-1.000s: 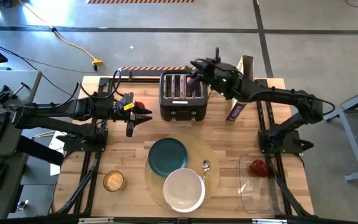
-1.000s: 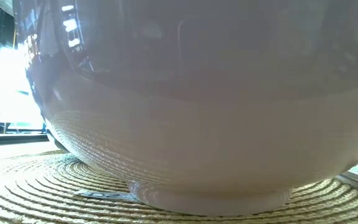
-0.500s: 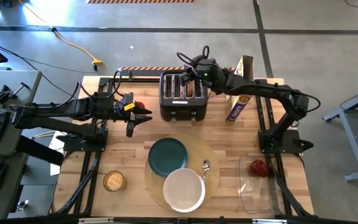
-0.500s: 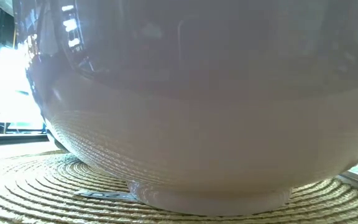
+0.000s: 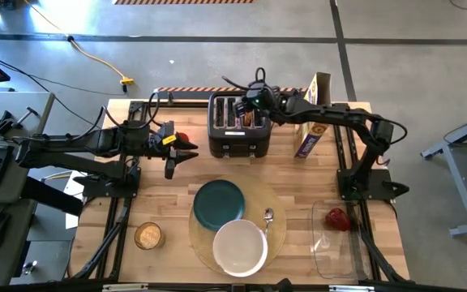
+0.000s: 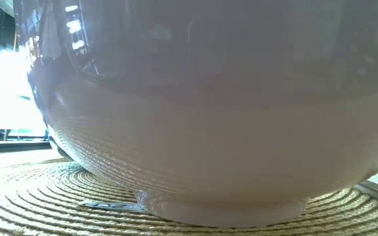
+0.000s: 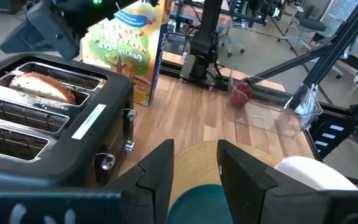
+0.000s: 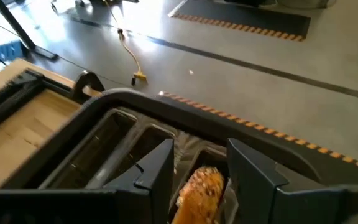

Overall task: Arrange a breakfast setting
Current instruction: Put the bagel on the green plate

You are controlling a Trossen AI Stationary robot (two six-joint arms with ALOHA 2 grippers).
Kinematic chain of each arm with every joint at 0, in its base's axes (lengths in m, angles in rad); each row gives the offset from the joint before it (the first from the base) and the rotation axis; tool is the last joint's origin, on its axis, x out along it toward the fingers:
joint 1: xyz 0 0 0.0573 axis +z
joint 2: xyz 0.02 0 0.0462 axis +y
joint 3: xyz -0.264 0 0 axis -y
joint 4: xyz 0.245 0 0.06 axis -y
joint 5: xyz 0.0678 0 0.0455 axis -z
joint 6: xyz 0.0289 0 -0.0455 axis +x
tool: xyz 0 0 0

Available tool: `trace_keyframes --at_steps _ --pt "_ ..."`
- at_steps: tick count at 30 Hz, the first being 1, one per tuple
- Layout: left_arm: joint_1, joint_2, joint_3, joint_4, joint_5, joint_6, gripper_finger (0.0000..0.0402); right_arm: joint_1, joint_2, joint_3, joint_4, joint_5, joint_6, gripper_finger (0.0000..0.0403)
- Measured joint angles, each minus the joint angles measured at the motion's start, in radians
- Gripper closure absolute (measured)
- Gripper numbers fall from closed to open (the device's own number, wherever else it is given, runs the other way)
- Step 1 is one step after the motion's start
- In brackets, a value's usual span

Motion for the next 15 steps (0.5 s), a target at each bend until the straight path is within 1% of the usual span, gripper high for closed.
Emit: trace_keyframes --at_steps 5,15 --pt "0.0 0.0 0.0 0.0 0.0 -0.001 0.0289 0.0 0.018 0.0 -0.05 0.0 0.031 0.0268" --pt "0.0 0.0 0.0 0.0 -0.004 -0.001 0.0289 0.001 0.035 0.0 -0.092 -0.004 0.076 0.0268"
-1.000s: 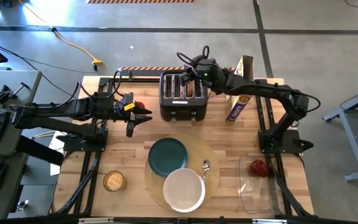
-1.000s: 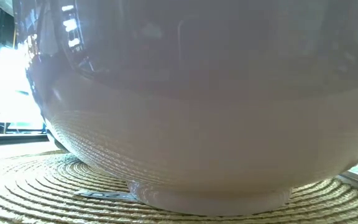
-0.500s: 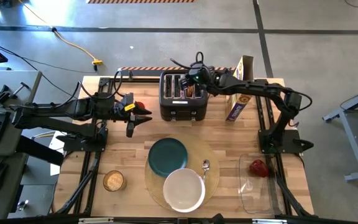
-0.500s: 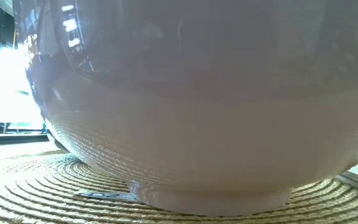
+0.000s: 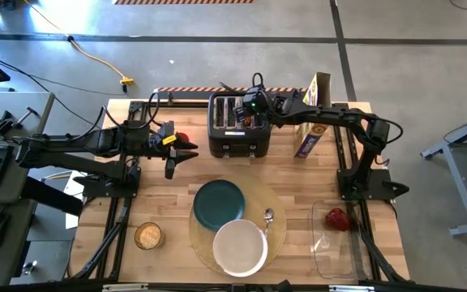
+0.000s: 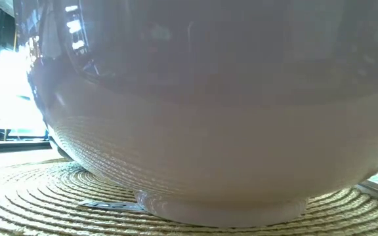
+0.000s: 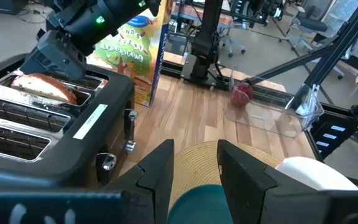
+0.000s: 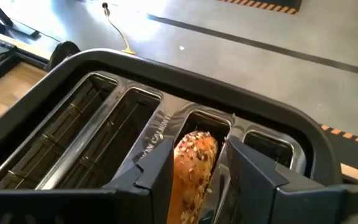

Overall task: Arrange a breakfast setting
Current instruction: Put the bagel on the green plate

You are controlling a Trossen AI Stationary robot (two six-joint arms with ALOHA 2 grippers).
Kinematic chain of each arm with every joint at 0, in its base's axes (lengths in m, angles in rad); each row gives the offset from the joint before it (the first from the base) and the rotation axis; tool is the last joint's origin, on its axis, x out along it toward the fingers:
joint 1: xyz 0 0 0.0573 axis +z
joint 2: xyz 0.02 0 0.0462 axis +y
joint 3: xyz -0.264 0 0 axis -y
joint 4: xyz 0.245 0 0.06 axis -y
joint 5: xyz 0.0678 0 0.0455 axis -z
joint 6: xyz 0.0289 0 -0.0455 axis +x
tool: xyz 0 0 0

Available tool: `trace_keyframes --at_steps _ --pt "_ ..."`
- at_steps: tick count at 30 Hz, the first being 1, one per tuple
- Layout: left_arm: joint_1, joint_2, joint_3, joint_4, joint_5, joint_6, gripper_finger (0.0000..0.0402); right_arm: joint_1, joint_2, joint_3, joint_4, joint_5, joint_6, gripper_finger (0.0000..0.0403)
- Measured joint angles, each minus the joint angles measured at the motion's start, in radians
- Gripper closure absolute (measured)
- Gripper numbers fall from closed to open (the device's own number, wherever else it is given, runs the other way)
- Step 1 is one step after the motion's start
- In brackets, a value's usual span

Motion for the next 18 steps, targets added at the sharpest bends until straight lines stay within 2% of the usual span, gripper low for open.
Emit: trace_keyframes --at_steps 18 --pt "0.0 0.0 0.0 0.0 0.0 0.0 0.0289 0.027 0.0 0.0 -0.034 0.008 0.047 0.0268"
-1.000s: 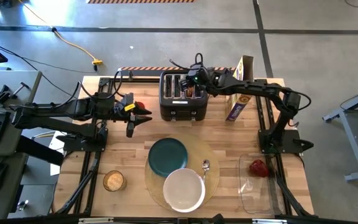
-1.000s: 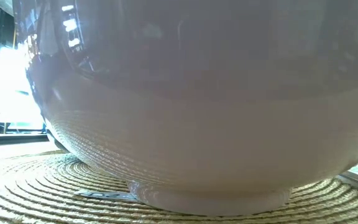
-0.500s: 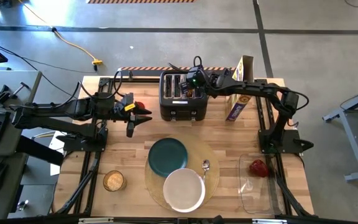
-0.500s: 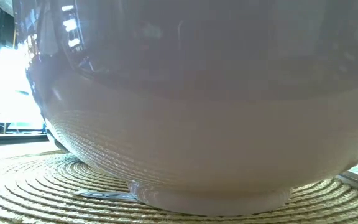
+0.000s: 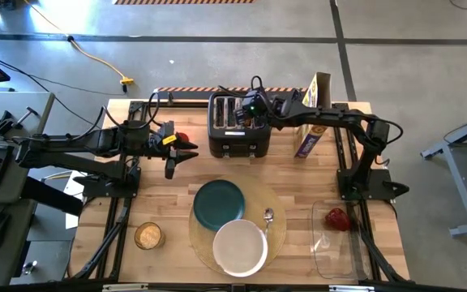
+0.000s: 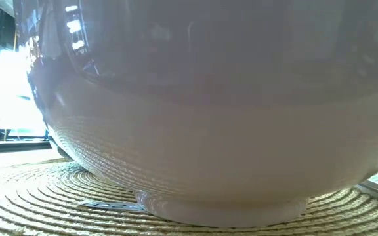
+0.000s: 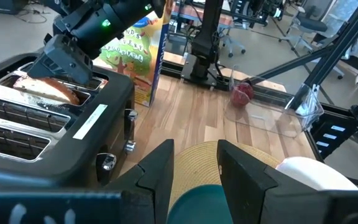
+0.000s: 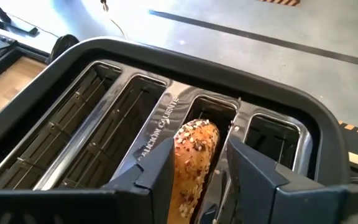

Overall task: Arrange a breakfast setting
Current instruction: Put the bagel on the green plate

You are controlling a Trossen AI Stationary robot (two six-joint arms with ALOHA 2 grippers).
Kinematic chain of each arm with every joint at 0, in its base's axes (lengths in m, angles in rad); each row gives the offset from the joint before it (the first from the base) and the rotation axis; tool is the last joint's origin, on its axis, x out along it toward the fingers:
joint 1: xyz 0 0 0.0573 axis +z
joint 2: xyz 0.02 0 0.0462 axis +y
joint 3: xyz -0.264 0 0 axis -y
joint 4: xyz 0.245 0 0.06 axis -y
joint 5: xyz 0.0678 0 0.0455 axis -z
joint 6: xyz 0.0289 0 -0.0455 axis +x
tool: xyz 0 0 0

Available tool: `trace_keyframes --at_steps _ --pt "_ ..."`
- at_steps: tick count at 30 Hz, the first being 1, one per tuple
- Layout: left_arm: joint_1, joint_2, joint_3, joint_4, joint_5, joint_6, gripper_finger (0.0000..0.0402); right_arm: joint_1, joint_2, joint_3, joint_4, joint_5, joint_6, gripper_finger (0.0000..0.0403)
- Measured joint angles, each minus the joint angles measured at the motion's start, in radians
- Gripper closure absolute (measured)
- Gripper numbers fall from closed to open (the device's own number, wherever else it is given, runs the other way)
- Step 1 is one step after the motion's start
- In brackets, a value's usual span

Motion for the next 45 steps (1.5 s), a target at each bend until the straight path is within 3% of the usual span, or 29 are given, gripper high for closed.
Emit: trace_keyframes --at_steps 31,41,45 --pt "0.0 0.0 0.0 -0.034 0.0 0.0 0.0289 0.001 0.061 0.001 0.03 -0.002 0.01 0.0271" --pt "0.0 0.0 0.0 -0.033 -0.012 0.003 0.0289 0.002 0.062 0.001 0.033 0.005 0.008 0.036" --pt "0.0 0.0 0.0 -0.032 -0.013 0.003 0.0289 0.002 0.063 0.001 0.033 0.012 0.005 0.0375"
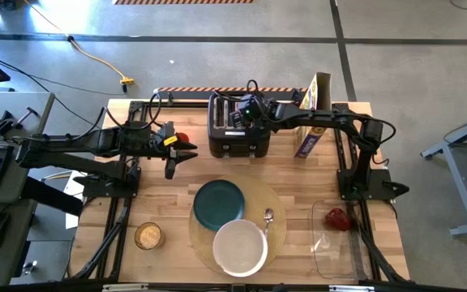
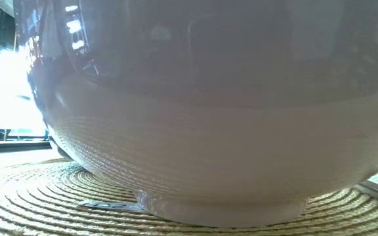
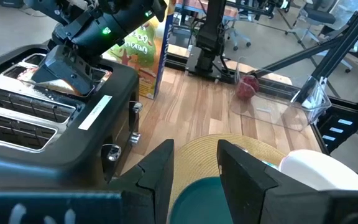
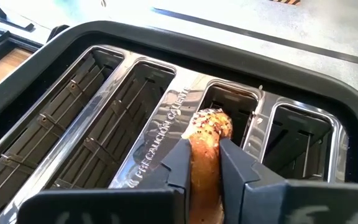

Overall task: Arrange a breakfast setting
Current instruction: Put the bagel on the green plate

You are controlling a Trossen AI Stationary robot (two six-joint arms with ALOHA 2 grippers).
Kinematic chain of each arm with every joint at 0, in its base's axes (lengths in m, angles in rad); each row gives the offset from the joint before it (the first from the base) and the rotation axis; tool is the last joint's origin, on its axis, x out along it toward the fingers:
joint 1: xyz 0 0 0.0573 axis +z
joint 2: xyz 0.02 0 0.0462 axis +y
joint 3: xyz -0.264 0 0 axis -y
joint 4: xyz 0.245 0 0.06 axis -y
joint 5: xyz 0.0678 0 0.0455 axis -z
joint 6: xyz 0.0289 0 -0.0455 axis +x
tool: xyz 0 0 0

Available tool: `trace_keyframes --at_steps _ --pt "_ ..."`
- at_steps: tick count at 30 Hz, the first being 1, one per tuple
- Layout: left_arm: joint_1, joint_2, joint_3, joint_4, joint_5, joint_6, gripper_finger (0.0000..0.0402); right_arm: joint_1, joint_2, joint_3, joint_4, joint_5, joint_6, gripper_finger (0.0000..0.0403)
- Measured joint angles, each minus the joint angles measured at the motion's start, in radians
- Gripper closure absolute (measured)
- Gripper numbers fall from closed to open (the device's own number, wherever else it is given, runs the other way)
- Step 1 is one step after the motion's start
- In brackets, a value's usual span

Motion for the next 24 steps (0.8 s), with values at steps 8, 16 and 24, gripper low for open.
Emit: trace_keyframes --at_steps 8,16,24 --pt "0.0 0.0 0.0 0.0 -0.002 0.0 0.0289 0.005 -0.009 -0.003 0.009 0.004 0.005 0.0378" --pt "0.0 0.0 0.0 0.0 -0.002 0.0 0.0288 0.009 -0.063 -0.006 -0.011 0.011 -0.017 0.0383" --pt "0.0 0.0 0.0 -0.001 -0.002 0.013 0.0289 0.012 -0.103 -0.004 -0.008 0.02 -0.057 0.0384"
